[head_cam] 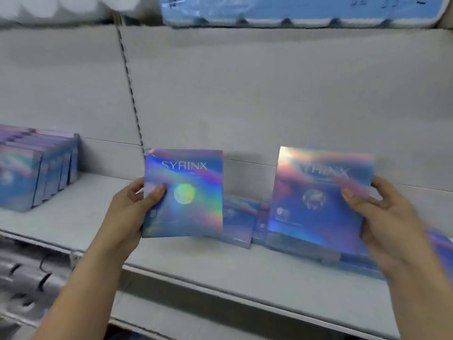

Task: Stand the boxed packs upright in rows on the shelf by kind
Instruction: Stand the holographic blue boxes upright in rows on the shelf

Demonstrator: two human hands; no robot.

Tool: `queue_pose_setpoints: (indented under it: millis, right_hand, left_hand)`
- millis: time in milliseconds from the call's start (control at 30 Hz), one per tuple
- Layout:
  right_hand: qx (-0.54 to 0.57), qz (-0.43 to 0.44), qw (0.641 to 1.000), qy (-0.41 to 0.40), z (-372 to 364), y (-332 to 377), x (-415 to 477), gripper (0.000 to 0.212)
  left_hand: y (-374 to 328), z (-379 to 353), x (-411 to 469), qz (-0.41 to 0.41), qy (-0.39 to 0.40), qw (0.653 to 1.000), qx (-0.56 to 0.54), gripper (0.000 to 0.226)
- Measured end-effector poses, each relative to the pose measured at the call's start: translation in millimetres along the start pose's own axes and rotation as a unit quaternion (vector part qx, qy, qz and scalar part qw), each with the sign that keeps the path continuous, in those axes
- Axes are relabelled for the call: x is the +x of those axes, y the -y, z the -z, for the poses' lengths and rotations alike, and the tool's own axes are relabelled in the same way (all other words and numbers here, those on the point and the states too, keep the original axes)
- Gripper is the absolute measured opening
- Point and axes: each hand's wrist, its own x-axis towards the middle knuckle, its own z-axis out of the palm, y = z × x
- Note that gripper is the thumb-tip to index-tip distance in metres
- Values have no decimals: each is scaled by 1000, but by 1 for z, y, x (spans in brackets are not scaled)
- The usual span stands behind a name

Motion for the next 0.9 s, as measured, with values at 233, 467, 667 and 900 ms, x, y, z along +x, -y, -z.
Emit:
queue_pose_setpoints:
  millis: [233,467,667,900]
  right_hand:
    - [24,-58,998,2,-164,-82,-54,41]
    - [36,-72,996,32,-274,-116,-73,33]
    - [33,-67,996,49,-342,-150,-56,35]
    - [68,-70,994,46,-415,-205,-22,36]
  left_hand:
    - [-9,143,-8,1,-25,999,-22,37]
    - [-20,245,13,-22,-12,999,-37,33]
    - [-20,301,50,-24,-20,999,-28,41]
    - [-29,359,101,-14,-20,1000,-16,38]
